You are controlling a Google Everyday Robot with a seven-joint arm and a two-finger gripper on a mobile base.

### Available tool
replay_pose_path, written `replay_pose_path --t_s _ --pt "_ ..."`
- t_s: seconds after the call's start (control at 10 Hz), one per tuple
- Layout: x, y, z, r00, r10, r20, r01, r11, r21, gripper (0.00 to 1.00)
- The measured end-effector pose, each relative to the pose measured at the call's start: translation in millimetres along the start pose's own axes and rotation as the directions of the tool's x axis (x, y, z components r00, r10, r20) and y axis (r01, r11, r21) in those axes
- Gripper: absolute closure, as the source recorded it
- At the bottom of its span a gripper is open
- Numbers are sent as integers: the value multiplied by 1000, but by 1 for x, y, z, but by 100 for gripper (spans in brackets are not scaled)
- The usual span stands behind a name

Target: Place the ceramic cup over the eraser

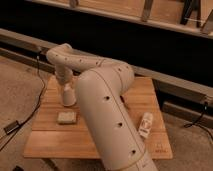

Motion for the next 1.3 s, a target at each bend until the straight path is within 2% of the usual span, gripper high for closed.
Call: replay_pose_path --t_s 0.2,0.3,1.1,1.3 --pt "-1 0 -1 1000 -2 3 2 1000 3 40" --pt "-1 -1 -2 1000 -4 4 4 1000 7 37" --pt "1 -2 -4 1000 5 6 -5 1000 17 37" --pt "1 -3 -14 1000 11 17 -11 1000 26 37"
